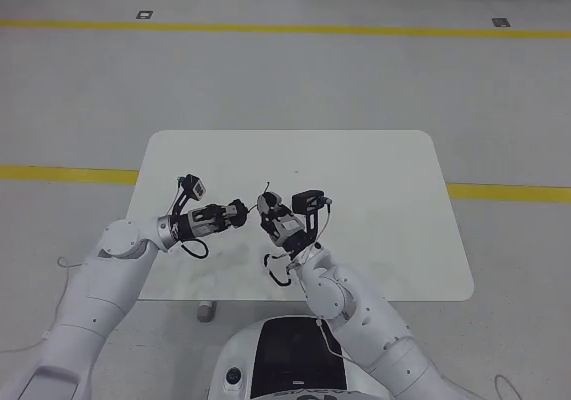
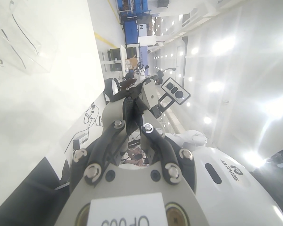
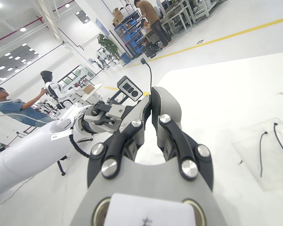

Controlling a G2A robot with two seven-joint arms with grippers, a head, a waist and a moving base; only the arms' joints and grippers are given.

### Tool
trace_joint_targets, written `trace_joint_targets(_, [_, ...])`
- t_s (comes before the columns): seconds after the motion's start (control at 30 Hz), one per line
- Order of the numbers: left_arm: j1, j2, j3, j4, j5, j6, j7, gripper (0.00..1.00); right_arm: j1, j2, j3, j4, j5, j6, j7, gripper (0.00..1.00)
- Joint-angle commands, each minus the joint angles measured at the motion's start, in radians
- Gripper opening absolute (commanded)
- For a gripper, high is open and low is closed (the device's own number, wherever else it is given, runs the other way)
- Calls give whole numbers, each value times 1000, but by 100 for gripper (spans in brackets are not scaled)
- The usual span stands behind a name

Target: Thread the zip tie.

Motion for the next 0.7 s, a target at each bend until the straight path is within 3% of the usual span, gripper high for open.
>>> trace_joint_targets(0.0, [0, 0, 0, -1, 1, 0, 0, 0, 1, 0, 0, 2, -1, 5, 0, 0])
trace_joint_targets(0.33, [-1, 1, 5, -1, 14, 0, 7, 0, 2, -2, -2, 1, -9, 9, 0, 0])
trace_joint_targets(0.67, [0, 1, 9, -3, 19, 0, 14, 0, -5, 2, -5, -10, -18, -41, 18, 0])
